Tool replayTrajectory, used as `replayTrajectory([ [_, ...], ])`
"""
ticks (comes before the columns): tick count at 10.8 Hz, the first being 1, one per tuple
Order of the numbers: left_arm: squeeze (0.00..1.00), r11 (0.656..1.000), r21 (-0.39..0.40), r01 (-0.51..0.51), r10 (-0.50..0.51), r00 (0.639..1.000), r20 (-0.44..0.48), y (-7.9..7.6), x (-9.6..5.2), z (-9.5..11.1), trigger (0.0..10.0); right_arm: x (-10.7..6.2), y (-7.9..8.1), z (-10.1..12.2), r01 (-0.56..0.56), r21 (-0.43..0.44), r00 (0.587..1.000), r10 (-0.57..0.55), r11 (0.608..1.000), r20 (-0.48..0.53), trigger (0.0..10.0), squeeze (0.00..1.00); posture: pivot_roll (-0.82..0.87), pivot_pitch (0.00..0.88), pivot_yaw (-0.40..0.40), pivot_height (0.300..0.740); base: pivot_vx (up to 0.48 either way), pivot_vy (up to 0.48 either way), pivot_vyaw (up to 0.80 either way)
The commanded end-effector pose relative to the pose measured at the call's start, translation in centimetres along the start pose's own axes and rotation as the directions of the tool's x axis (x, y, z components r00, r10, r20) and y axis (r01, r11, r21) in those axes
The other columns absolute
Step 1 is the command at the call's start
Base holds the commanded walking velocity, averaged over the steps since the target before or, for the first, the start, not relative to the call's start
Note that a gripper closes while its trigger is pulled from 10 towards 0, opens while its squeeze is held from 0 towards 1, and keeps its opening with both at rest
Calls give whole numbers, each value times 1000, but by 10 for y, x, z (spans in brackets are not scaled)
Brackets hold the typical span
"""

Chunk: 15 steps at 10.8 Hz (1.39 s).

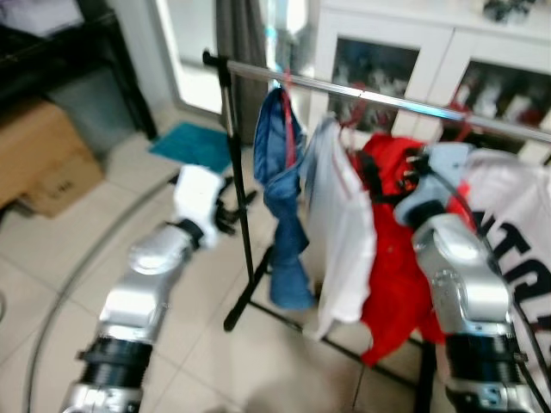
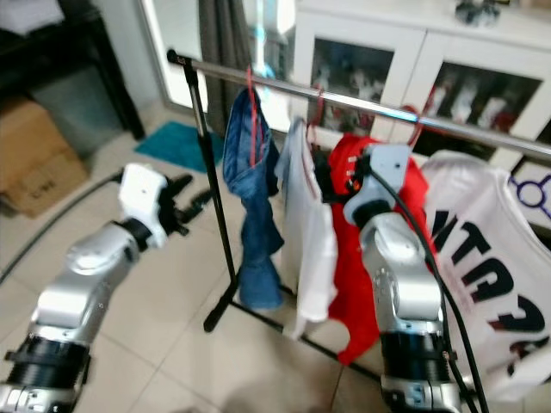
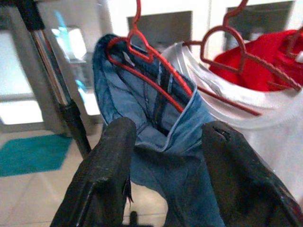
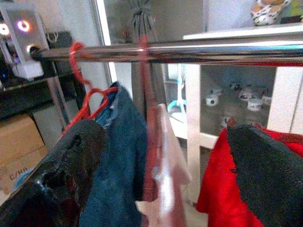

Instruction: Hang hanger

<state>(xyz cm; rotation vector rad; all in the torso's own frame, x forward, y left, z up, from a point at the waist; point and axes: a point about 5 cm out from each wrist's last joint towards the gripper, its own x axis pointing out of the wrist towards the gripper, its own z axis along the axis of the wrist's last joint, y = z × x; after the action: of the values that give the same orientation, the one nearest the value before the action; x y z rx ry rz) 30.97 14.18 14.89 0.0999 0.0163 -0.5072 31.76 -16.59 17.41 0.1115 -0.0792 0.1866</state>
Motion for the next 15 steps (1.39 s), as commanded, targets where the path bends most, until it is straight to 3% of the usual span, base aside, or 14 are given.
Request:
replayTrajectory([
  [1,0,1000,-11,18,-18,1000,-1,-6,3,-1,10000,-2,-8,0,33,8,999,-33,999,-12,10000,1000,-81,0,29,740,0,0,0],
  [4,0,995,3,99,-99,995,-27,-14,1,-5,10000,-1,-12,0,71,-11,997,-72,997,-36,10000,1000,-78,0,27,740,0,0,0],
  [8,0,977,-4,213,-213,976,-37,-27,0,-7,10000,-4,-43,-1,189,-105,972,-201,976,-117,10000,1000,-93,0,32,740,0,0,0],
  [10,0,983,-21,183,-184,983,-26,-25,2,-6,10000,-10,-52,4,178,-141,974,-195,974,-118,10000,1000,-108,0,33,740,0,0,0],
  [12,0,993,-27,112,-113,994,-13,-18,5,-6,10000,-20,-42,-2,180,-116,970,-196,977,-143,10000,1000,-124,0,25,740,0,-148,0],
  [15,0,995,-24,97,-98,995,-17,-18,4,-7,10000,-15,-32,0,125,-130,981,-142,984,-133,10000,1000,-119,0,19,740,0,-365,-267],
])
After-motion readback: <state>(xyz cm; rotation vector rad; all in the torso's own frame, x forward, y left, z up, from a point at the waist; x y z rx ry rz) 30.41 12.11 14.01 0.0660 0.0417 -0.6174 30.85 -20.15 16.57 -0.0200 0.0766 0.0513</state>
